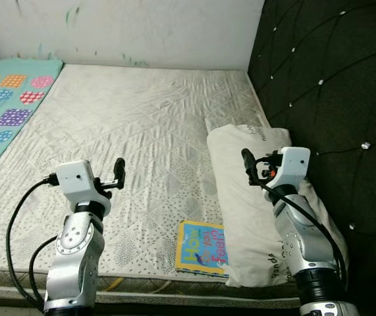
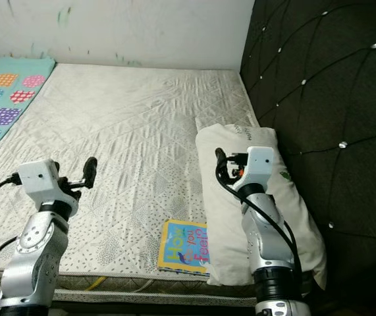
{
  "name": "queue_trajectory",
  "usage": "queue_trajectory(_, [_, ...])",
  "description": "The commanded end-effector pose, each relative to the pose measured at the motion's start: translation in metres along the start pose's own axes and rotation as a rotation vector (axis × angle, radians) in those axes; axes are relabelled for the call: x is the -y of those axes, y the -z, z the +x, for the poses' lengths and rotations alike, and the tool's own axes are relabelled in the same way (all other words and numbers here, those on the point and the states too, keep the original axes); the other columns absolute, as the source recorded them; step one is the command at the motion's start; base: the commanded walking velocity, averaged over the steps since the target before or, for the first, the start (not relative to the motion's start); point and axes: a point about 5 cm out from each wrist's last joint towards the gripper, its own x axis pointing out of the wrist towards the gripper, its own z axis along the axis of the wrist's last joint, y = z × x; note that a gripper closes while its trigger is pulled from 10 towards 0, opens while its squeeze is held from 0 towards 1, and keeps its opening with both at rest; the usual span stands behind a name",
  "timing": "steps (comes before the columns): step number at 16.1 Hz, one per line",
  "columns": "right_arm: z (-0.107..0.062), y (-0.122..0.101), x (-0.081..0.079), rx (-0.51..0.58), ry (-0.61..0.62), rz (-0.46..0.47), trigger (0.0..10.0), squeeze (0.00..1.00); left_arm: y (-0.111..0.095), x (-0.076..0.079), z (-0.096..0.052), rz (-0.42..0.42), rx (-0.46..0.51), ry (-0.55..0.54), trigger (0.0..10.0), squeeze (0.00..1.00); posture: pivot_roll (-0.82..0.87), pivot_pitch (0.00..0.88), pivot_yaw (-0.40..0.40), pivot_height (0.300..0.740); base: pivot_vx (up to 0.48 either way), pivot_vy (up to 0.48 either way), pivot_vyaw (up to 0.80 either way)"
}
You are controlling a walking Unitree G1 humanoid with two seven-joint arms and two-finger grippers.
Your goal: Clean up the room
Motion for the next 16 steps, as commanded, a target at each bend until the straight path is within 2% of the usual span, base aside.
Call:
queue_trajectory(1, [0.0014,-0.0053,-0.0064,0.022,-0.022,-0.001,10.0,0.0,-0.0005,-0.005,0.0013,0.0,-0.002,-0.022,10.0,0.0,-0.03,0.0,-0.018,0.74,0.0,0.48,0.0])
queue_trajectory(16, [0.0024,-0.0051,-0.008,0.014,-0.041,-0.003,10.0,0.0,0.0002,-0.0044,0.0079,-0.032,-0.006,-0.048,10.0,0.0,-0.03,0.0,-0.026,0.74,0.0,0.48,0.0])
